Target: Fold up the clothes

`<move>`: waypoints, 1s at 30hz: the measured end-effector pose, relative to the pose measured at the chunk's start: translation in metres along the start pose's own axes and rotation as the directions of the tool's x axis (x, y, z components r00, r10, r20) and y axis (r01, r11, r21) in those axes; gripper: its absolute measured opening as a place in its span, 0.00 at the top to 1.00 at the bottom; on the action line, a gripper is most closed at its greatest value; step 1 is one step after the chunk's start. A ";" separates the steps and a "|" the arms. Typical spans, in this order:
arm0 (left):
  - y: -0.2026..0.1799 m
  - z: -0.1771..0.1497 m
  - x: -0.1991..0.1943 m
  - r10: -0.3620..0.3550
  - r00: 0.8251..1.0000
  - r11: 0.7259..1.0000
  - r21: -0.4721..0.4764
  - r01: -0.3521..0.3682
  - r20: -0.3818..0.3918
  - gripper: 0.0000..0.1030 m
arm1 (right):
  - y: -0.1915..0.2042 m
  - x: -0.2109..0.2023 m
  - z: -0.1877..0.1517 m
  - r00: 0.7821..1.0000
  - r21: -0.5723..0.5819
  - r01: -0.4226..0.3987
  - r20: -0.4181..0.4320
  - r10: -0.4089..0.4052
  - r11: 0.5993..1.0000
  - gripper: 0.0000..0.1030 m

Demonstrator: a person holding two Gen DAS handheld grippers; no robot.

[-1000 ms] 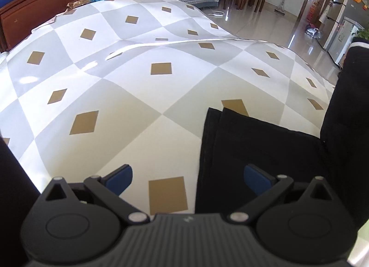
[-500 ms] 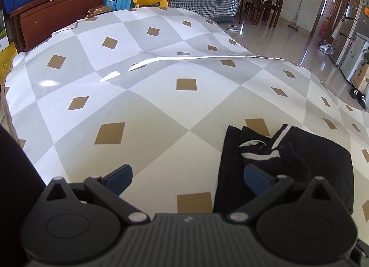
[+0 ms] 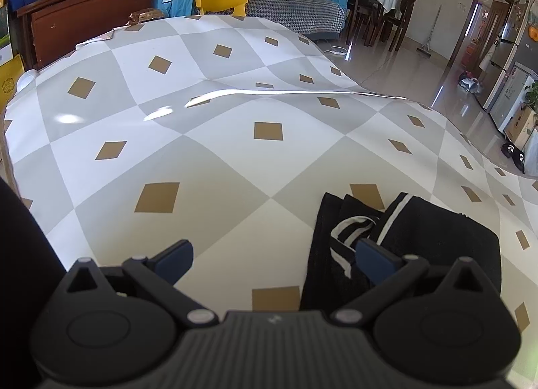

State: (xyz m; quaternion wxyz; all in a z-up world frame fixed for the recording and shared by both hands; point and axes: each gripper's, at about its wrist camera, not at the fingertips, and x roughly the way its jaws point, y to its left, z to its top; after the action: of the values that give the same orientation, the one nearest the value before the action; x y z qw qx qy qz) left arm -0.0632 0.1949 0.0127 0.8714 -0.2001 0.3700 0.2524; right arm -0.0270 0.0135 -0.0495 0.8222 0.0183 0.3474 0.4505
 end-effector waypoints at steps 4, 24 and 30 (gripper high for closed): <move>-0.003 -0.002 0.000 -0.005 1.000 1.000 0.016 0.005 -0.001 0.00 | 0.005 0.001 -0.006 0.999 -0.040 -0.015 -0.038 0.014 0.999 0.60; -0.009 -0.016 0.013 0.061 0.996 0.992 0.113 -0.054 -0.062 0.00 | 0.008 -0.023 -0.004 0.999 -0.074 -0.042 0.004 0.042 0.996 0.58; -0.008 -0.019 0.017 0.099 0.992 0.986 0.140 -0.087 -0.077 0.00 | 0.011 -0.015 0.002 1.000 -0.067 0.003 -0.008 -0.003 0.998 0.58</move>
State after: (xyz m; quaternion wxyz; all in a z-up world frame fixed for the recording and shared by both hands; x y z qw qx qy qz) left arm -0.0587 0.1831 -0.0114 0.8540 -0.1331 0.4316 0.2583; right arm -0.0388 0.0093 -0.0361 0.8217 -0.0117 0.3353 0.4607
